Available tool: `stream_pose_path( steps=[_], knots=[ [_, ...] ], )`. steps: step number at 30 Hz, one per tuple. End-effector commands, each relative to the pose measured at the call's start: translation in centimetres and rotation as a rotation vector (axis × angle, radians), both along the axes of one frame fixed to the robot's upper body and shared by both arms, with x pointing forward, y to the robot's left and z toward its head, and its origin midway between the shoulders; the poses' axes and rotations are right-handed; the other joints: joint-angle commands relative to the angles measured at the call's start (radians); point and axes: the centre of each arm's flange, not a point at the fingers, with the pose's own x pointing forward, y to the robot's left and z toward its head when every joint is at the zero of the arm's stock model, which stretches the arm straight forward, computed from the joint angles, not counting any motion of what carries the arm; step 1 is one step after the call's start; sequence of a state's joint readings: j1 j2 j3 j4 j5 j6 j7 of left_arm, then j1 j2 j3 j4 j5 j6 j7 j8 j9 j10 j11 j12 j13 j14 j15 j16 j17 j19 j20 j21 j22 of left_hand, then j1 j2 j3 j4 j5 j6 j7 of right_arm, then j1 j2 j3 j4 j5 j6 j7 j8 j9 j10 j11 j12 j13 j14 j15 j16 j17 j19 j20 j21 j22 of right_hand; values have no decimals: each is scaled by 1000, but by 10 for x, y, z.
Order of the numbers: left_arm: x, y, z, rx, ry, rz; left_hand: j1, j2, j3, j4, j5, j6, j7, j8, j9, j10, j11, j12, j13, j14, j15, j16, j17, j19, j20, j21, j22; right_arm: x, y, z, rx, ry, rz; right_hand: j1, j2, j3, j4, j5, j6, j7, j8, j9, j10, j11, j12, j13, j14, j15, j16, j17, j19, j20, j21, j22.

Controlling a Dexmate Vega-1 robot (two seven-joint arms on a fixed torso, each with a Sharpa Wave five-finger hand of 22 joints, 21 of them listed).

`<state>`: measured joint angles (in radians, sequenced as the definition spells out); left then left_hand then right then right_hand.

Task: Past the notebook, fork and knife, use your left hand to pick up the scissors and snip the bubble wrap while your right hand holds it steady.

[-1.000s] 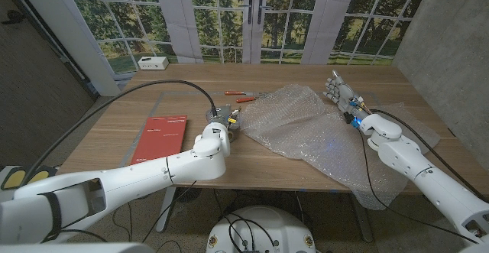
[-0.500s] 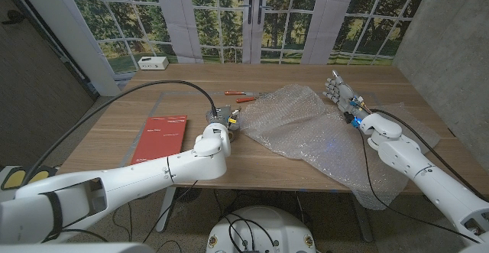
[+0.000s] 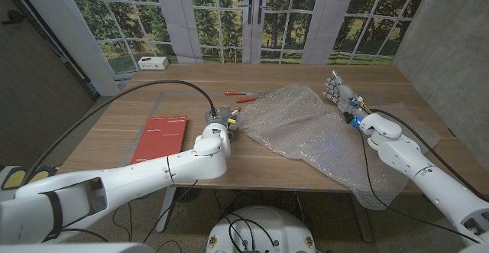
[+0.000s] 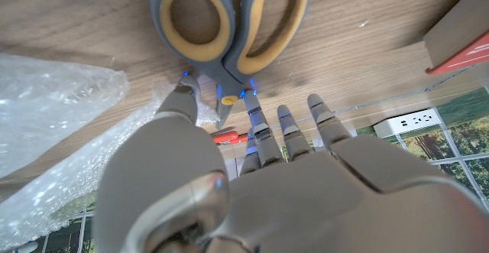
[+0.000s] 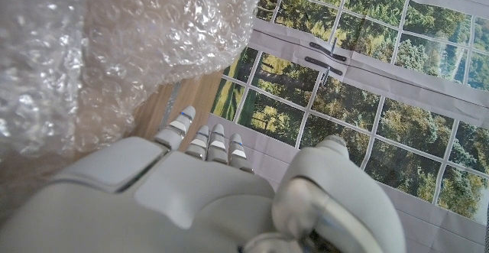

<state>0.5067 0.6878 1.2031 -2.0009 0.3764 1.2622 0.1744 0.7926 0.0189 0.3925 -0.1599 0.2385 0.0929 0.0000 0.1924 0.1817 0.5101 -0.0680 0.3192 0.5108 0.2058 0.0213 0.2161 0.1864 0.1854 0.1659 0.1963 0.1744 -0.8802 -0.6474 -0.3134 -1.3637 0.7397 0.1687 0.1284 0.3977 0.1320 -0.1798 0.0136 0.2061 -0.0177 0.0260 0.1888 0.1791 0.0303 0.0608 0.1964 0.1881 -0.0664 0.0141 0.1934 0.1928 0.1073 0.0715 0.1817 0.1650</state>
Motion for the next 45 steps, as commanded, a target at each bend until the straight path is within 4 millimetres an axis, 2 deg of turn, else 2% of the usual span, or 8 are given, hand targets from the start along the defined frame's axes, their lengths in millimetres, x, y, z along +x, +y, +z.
stream_pose_path(
  steps=[1, 6, 15, 20, 27, 30, 45],
  knots=[
    [1, 4, -1, -10, -12, -1, 8, 8, 2, 4, 6, 13, 3, 8, 1, 35, -5, 16, 11, 24, -8, 10, 2, 7, -1, 4, 5, -1, 2, 1, -2, -1, -2, -12, 1, 6, 2, -2, 3, -6, 5, 6, -1, 0, 2, 4, -4, 0, 7, 3, -3, 0, 5, 3],
    [0, 5, -1, -22, -25, -13, 34, 15, 10, -6, 14, 45, -2, 17, 2, 103, -38, 40, 30, 79, -44, 29, 2, 20, 2, 7, 4, -1, 2, 2, -3, -1, -4, -12, 1, 6, 2, -2, 4, -7, 5, 6, -1, -3, 2, 4, -3, 0, 7, 3, -2, -1, 5, 3],
    [-1, 5, -2, -25, -23, -20, 56, 27, 8, -4, 26, 77, -6, 21, 3, 216, -53, 97, 68, 175, -70, 71, 21, 29, 2, 8, 5, 0, 5, 3, -1, 1, -3, -13, 0, 7, 2, -2, 4, -7, 4, 6, 0, 1, 2, 4, -4, 0, 6, 3, -2, 0, 5, 3],
    [-1, 5, -3, -27, -21, -22, 60, 28, 5, -5, 28, 78, -5, 19, 3, 208, -55, 104, 80, 176, -68, 72, 27, 26, 10, 6, 5, -1, 5, 4, -3, -2, -3, -13, 1, 8, 2, -2, 3, -9, 4, 6, -1, -1, 2, 4, -4, 0, 6, 3, -3, -1, 5, 3],
    [-2, 4, -4, -25, -20, -27, 58, 18, -6, -3, 31, 75, -7, 14, 3, 171, -42, 100, 94, 162, -57, 69, 36, 23, 14, 5, 5, -2, 5, 3, 11, -1, 7, -13, 1, 9, 2, -2, 3, -9, 4, 6, -2, 0, 1, 4, -4, 0, 6, 3, -2, -1, 5, 3],
    [-2, 4, -4, -22, -17, -29, 60, 16, -7, -4, 32, 73, -9, 13, 3, 165, -46, 97, 97, 156, -53, 68, 37, 21, 16, 4, 6, -2, 5, 2, 14, 1, 9, -13, 1, 9, 2, -2, 2, -9, 4, 6, -1, 2, 2, 4, -4, 0, 6, 3, -2, 0, 5, 3],
    [-3, 3, -4, -12, -14, -20, 87, 19, -2, -11, 43, 57, -10, 7, 3, 146, -39, 83, 109, 129, -46, 65, 40, 14, 24, 3, 6, -4, 2, 0, 47, 8, 23, -16, 1, 9, 4, -2, 2, -10, 3, 6, -1, 0, 2, 4, -3, 0, 7, 3, -1, 1, 6, 3]
  ],
)
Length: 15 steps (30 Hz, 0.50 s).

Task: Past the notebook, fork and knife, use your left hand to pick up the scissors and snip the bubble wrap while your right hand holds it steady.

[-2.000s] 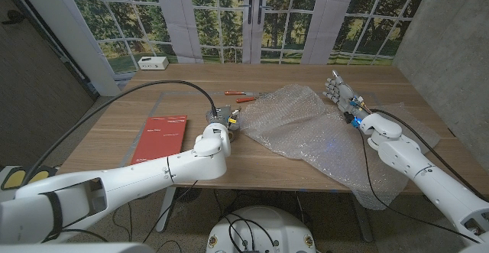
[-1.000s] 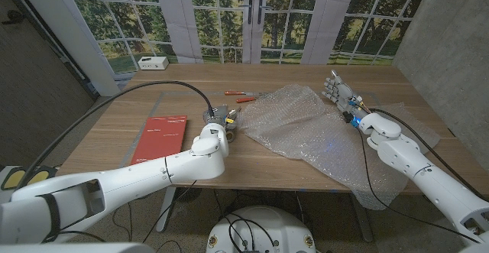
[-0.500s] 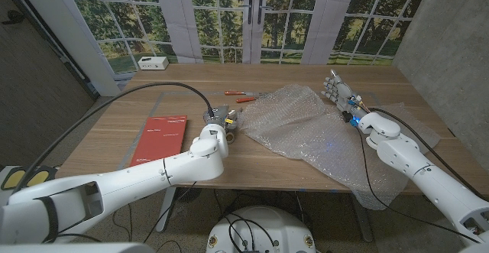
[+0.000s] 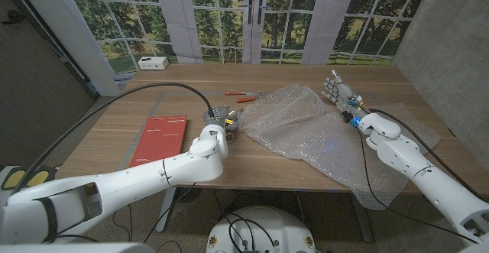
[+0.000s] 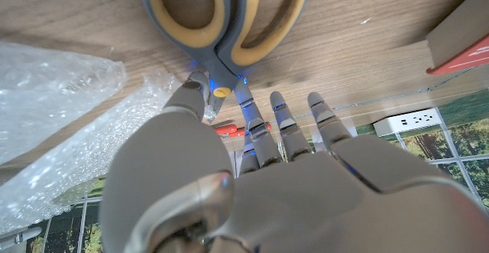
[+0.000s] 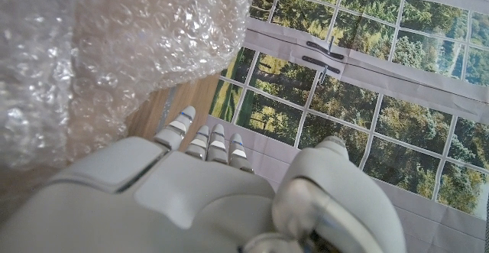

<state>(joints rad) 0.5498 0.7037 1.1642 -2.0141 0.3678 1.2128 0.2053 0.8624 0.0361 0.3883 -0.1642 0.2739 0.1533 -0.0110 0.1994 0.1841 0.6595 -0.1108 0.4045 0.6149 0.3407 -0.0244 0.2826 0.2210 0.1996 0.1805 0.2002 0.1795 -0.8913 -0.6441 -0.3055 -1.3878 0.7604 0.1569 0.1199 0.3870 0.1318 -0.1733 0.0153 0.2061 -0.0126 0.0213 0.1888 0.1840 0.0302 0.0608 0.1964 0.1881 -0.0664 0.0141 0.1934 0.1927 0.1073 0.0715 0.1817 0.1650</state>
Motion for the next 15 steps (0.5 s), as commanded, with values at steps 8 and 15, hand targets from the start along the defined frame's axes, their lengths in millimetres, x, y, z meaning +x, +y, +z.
stream_pose_path(
  steps=[8, 15],
  knots=[
    [-1, 1, 1, 12, 3, 10, 47, 17, 21, -12, 26, -8, 2, -1, 1, 4, 0, 2, 13, -7, 2, -2, 5, -3, 13, -1, 1, 0, -2, -1, 29, 6, 17, -6, 1, 4, 2, -2, -5, -8, 3, 1, -2, 0, 1, 4, -3, 0, 7, 3, -1, 2, 6, 3],
    [-3, 1, 2, 13, 4, 19, 62, 22, 35, -14, 41, -9, 4, -2, 1, 4, 1, 5, 18, -6, 3, -6, 4, -4, 16, -1, 1, -1, -2, 1, 42, 10, 27, -6, 1, 4, 2, -2, -6, -8, 2, 1, -2, 0, 1, 4, -3, 0, 6, 3, 0, 2, 6, 3]
  ],
)
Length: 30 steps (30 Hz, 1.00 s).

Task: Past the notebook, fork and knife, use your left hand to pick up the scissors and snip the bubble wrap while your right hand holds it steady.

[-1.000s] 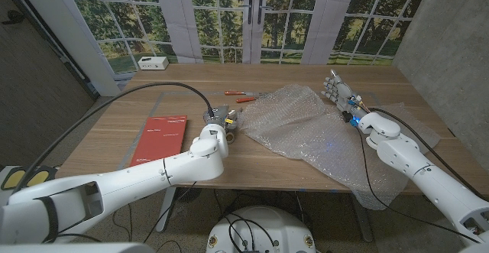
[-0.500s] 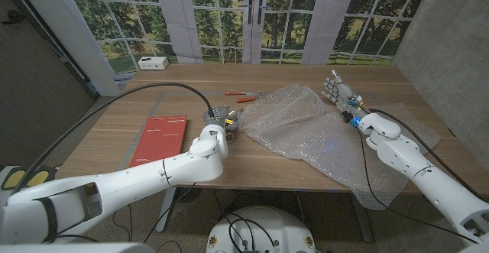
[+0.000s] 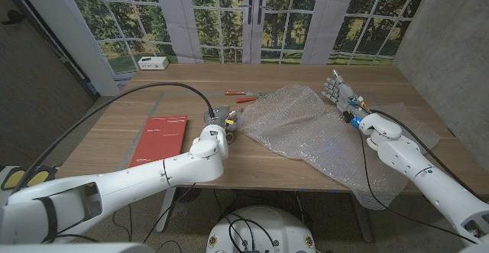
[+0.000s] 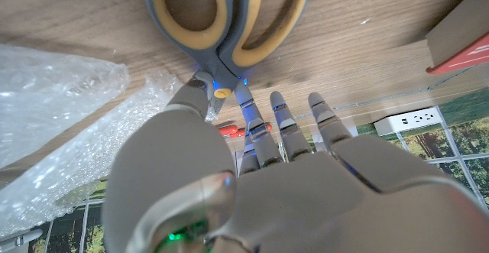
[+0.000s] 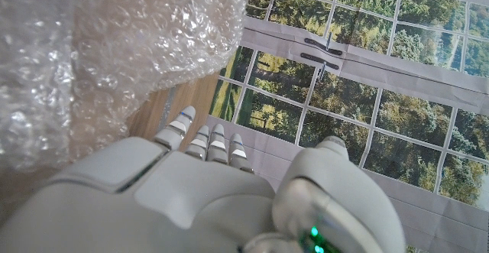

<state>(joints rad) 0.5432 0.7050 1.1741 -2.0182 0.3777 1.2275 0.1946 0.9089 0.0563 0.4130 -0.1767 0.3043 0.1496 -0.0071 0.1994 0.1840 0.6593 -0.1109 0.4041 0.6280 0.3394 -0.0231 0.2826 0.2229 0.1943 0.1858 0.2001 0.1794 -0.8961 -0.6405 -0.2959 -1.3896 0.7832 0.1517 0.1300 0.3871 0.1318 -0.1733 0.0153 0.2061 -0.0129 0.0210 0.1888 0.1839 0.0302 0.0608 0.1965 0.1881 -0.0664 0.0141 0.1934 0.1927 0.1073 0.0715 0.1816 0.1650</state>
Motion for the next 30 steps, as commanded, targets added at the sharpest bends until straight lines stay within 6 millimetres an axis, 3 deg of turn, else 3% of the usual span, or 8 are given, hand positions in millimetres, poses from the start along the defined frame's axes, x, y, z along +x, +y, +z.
stream_pose_path(
  steps=[1, 13, 20, 30],
  knots=[
    [-2, 1, 1, 4, 1, 14, 16, 2, 12, -2, 12, -6, 0, -2, 1, 4, 0, 6, 5, -4, 2, -7, 2, 1, 11, -1, 1, 0, -1, 1, 20, 5, 13, -6, 1, 4, 2, -2, -6, -8, 2, 1, -2, 0, 1, 4, -3, 0, 7, 3, 0, 2, 6, 3],
    [-1, 1, 2, 20, 8, 20, 7, -10, 8, 7, 27, -10, -6, -3, 1, 12, -2, 16, 16, 1, 1, -10, 4, 1, 14, 0, 2, 2, -2, -1, 44, 15, 22, -6, 2, 6, 2, -1, -6, -9, 2, 1, -1, 2, 2, 4, -2, 0, 7, 3, 1, 2, 6, 3],
    [-1, 3, 3, 24, 3, 35, 31, 3, 26, 4, 54, 18, -11, 6, 1, 77, -21, 56, 31, 35, -10, -2, 9, 4, 14, 2, 2, 3, -2, -2, 54, 18, 27, -7, 2, 6, 2, -2, -6, -9, 2, 1, -1, 1, 2, 4, -2, 0, 7, 3, 1, 3, 6, 3],
    [1, 3, 2, 26, 2, 41, 58, 14, 47, -1, 77, 28, -13, 6, 2, 75, -22, 65, 40, 44, -14, -5, 12, 7, 17, 4, 2, 5, -2, -3, 69, 22, 37, -7, 1, 7, 2, -2, -6, -9, 2, 1, -2, 0, 1, 4, -2, 0, 6, 3, 1, 2, 6, 3]
  ],
)
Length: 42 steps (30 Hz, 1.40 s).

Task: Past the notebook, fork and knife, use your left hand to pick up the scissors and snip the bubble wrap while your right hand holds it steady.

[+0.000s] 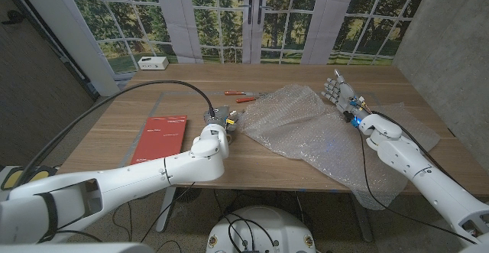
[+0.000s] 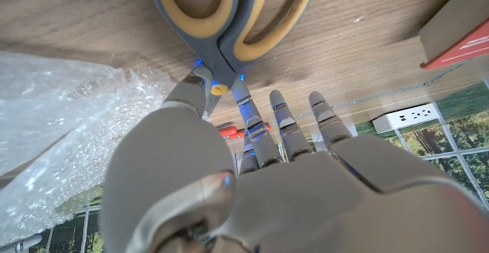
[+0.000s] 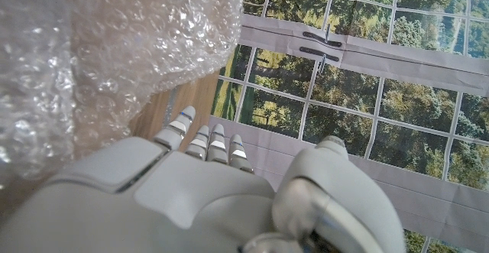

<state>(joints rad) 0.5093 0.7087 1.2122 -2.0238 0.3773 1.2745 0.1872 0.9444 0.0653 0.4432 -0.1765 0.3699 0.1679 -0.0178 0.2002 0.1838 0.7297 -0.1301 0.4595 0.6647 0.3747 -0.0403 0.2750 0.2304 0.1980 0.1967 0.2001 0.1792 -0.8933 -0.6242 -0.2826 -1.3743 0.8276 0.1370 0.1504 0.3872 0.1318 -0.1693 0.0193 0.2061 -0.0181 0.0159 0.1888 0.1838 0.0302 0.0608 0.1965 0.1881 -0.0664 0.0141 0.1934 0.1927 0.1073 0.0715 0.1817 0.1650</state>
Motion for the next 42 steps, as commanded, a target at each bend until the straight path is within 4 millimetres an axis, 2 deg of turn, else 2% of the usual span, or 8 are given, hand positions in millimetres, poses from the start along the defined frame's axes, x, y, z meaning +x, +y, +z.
stream_pose_path(
  steps=[1, 12, 15, 25, 26, 29, 42],
  knots=[
    [2, 1, 0, 7, -3, 13, 24, 5, 19, -2, 14, 10, -3, 5, 2, 6, -3, 10, 4, 9, 3, 2, 4, 4, 7, 4, 2, 2, 0, -1, 20, 5, 11, -7, 1, 3, -2, -2, -2, -4, 2, 1, -2, 1, 1, 4, -2, 0, 7, 3, 1, 2, 6, 3],
    [6, 5, 1, 13, 14, 6, 48, 10, 45, -5, 44, -4, -12, -2, 2, -13, -1, 13, 15, 8, 5, -8, 5, 3, 11, 4, 3, 2, -1, -2, 36, 11, 11, -8, 2, 4, -2, -2, -2, -5, 2, 1, -2, 1, 1, 4, -1, -1, 7, 3, 3, 2, 6, 4],
    [6, 5, 2, 18, 15, 8, 66, 13, 64, -7, 68, -18, -17, -7, 2, -22, -1, 16, 21, 6, 5, -13, 6, -2, 14, 2, 3, 2, -1, -2, 40, 10, 12, -9, 1, 4, -1, -2, -2, -5, 2, 1, -4, -4, 1, 4, -2, -1, 7, 3, 2, 2, 6, 4],
    [6, 8, 1, 24, 4, 9, 74, 9, 88, 0, 123, -32, -24, -10, 3, -27, -8, 27, 35, 6, 4, -22, 12, -6, 15, 1, 3, 1, 0, -2, 49, 8, 13, -12, 1, 4, 1, -2, -3, -6, 2, 1, -5, -9, 0, 4, -1, -2, 7, 4, 2, 4, 6, 4],
    [6, 8, 0, 23, 0, 13, 84, 8, 98, -3, 139, -32, -23, -10, 3, -19, -16, 34, 38, 9, 3, -23, 14, -6, 14, 2, 3, 1, 0, -2, 49, 8, 13, -13, 1, 4, 1, -2, -3, -7, 2, 1, -5, -9, 0, 4, -1, -3, 7, 4, 2, 3, 6, 4],
    [5, 10, 0, 23, -2, 16, 93, 8, 114, -1, 172, -23, -22, -6, 3, 0, -16, 56, 50, 28, -6, -17, 22, -3, 14, 3, 3, 1, 1, -2, 49, 5, 13, -13, 1, 4, 1, -2, -3, -7, 2, 1, -5, -8, 1, 4, -1, -3, 7, 4, 2, 4, 6, 4],
    [-3, 24, 8, 1, -59, 50, 85, -5, 128, 9, 227, -30, -15, -10, 3, -11, -18, 80, 75, 29, -6, -19, 40, 2, 14, 5, 3, -3, 3, -2, 50, -4, 13, -15, 0, 4, 2, -2, -4, -8, 2, 1, -5, -7, 0, 3, 0, -4, 7, 4, 2, 5, 6, 4]
  ],
)
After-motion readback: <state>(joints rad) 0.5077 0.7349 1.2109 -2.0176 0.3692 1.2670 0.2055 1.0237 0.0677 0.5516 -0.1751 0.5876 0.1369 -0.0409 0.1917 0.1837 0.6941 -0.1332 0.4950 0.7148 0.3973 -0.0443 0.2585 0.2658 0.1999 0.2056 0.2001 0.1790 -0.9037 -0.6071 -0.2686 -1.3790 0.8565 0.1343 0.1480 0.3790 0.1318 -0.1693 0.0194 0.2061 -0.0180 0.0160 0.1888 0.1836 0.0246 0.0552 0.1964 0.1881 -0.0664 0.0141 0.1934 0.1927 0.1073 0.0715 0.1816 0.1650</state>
